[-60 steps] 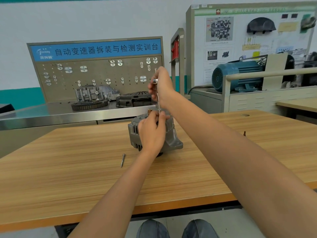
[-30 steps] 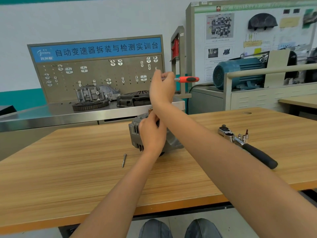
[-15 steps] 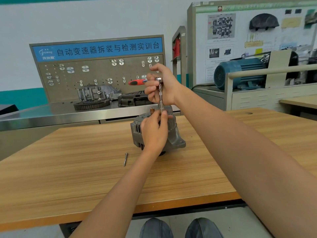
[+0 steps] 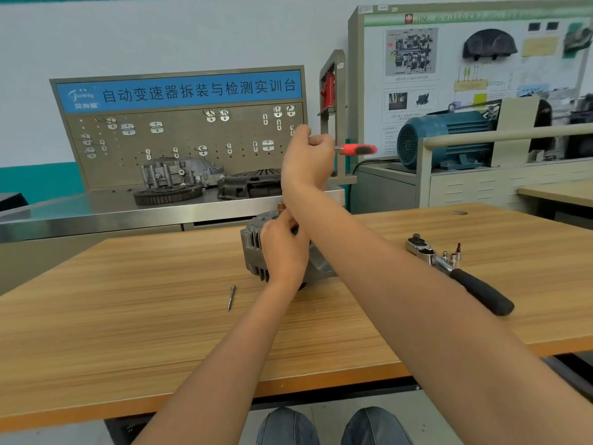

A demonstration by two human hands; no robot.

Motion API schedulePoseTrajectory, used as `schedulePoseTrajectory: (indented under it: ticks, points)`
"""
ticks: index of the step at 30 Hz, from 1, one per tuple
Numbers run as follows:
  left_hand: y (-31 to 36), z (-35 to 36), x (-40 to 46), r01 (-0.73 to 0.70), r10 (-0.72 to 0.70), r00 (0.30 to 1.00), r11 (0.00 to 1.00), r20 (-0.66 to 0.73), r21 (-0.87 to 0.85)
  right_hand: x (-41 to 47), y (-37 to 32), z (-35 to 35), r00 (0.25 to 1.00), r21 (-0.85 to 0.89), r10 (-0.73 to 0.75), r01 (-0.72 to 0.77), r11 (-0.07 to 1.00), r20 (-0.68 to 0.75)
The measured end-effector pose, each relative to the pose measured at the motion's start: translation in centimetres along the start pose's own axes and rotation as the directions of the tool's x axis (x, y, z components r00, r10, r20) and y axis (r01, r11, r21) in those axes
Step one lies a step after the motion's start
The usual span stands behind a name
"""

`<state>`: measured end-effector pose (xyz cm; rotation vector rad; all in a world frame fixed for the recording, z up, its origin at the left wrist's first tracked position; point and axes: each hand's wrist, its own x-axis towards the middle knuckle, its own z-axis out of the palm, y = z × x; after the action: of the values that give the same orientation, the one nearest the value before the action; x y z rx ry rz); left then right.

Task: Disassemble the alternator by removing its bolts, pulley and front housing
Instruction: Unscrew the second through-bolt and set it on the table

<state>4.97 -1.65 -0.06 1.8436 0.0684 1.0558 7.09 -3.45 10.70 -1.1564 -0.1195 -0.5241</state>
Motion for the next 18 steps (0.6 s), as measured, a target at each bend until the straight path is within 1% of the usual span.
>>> schedulePoseTrajectory:
  ticks: [2, 4, 9, 12, 14, 16, 18]
  points:
    - [0.0, 0.1, 0.0, 0.009, -0.009, 1.0, 1.0, 0.016, 0.004, 0.3, 0.4, -0.2, 0.998, 0.02, -0.024, 0.025, 0.999, -0.052]
    - [0.0, 0.1, 0.2, 0.008, -0.008, 0.999, 1.0, 0.043, -0.001, 0.8, 0.5, -0.4, 0.999, 0.033, -0.001, 0.002, 0.999, -0.036]
    - [0.1, 0.2, 0.1, -0.076, 0.075, 0.997, 0.997, 0.023, 0.004, 1.4, 0.5, -0.6, 0.995, 0.019, 0.038, -0.039, 0.999, 0.092]
    - [0.2, 0.1, 0.1, -0.075, 0.075, 0.997, 0.997, 0.027, 0.006, 1.8, 0.4, -0.6, 0.977, 0.009, 0.076, -0.079, 0.997, 0.198]
    - [0.1, 0.2, 0.1, -0.085, 0.085, 0.996, 0.996, 0.029, 0.012, 2.1, 0.2, -0.7, 0.936, 0.008, 0.168, -0.179, 0.984, 0.308]
    - [0.2, 0.2, 0.0, -0.103, 0.103, 0.994, 0.995, 0.022, 0.011, 2.6, -0.1, -0.9, 0.856, 0.01, 0.286, -0.321, 0.947, 0.431]
    - [0.2, 0.2, -0.1, -0.125, 0.125, 0.992, 0.992, 0.015, 0.016, 2.9, -0.2, -1.3, 0.767, -0.001, 0.344, -0.409, 0.913, 0.542]
